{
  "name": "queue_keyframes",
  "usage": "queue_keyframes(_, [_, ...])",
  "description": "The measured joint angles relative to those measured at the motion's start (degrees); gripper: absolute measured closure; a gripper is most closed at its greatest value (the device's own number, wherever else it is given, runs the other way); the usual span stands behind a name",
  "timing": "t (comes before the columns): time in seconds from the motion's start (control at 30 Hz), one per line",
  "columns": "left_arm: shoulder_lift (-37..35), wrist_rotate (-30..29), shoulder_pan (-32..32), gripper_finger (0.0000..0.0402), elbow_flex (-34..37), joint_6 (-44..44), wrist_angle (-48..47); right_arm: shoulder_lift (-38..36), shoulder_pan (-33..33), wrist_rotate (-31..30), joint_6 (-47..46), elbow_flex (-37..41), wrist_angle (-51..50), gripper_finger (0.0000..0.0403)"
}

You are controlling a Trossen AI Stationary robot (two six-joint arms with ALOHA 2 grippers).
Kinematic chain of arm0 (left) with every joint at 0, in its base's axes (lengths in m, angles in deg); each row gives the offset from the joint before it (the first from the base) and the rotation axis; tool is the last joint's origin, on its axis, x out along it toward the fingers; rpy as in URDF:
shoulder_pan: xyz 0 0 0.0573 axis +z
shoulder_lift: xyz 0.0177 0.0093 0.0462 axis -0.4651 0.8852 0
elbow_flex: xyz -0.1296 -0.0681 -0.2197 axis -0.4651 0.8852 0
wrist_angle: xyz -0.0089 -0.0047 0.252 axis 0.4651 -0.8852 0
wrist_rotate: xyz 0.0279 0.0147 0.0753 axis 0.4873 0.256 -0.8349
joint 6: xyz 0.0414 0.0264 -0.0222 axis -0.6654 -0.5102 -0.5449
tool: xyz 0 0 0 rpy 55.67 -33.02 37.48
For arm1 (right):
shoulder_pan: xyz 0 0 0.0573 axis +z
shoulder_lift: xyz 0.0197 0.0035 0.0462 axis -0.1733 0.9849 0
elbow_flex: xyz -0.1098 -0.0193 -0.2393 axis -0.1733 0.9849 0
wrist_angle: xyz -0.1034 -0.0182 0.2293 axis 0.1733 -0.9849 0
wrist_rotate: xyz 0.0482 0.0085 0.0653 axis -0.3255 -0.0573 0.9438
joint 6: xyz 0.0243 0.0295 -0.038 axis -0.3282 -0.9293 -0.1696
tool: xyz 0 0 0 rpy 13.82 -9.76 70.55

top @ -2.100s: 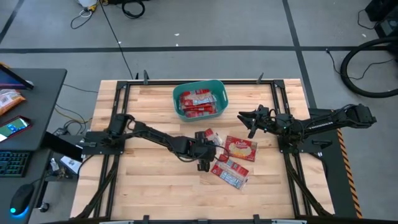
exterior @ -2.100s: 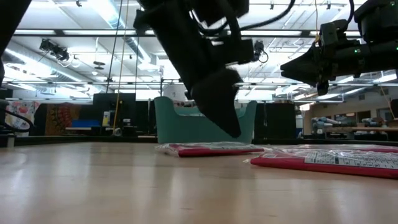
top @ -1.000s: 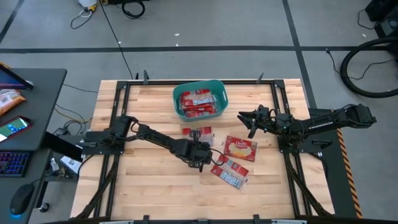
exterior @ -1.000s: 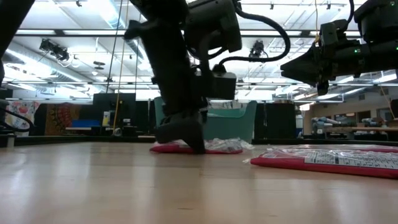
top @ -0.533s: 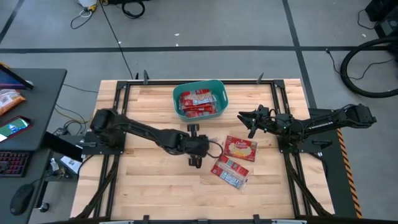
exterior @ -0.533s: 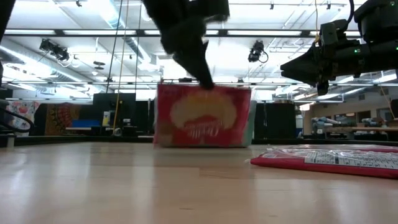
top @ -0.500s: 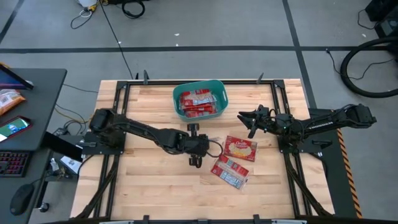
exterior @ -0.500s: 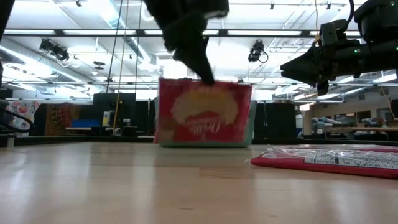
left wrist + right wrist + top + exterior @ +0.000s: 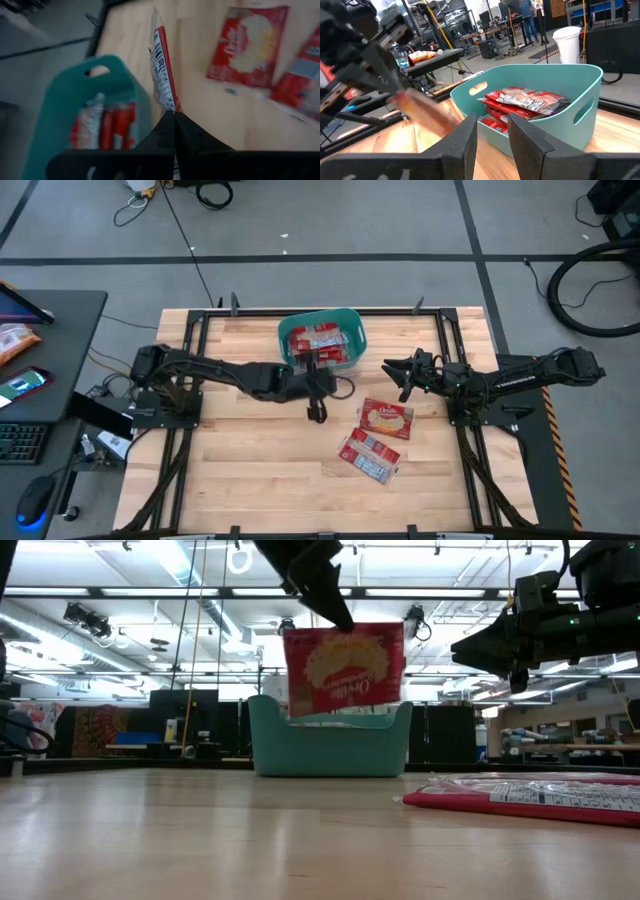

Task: Sort popcorn bags into baskets
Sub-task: Put the top left red popcorn bag into the blue bin

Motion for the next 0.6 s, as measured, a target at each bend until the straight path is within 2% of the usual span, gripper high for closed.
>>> queue_keyframes(0.33, [-1.5,-0.6,7.1,0.0401,-0.1,-11.3,5.8,0.0,0.0,0.0,0.0,0.0,-0.1,0.0288])
queue_keyframes(0.53, [-0.5,-4.3,12.7,0.0401,-0.1,-19.6,6.8,0.0,0.0,0.0,0.0,0.0,-0.2,0.0288])
queue_keyframes(0.6, [0.1,-3.9,14.9,0.0401,-0.1,-22.0,6.6,0.0,0.0,0.0,0.0,0.0,-0.2,0.0288])
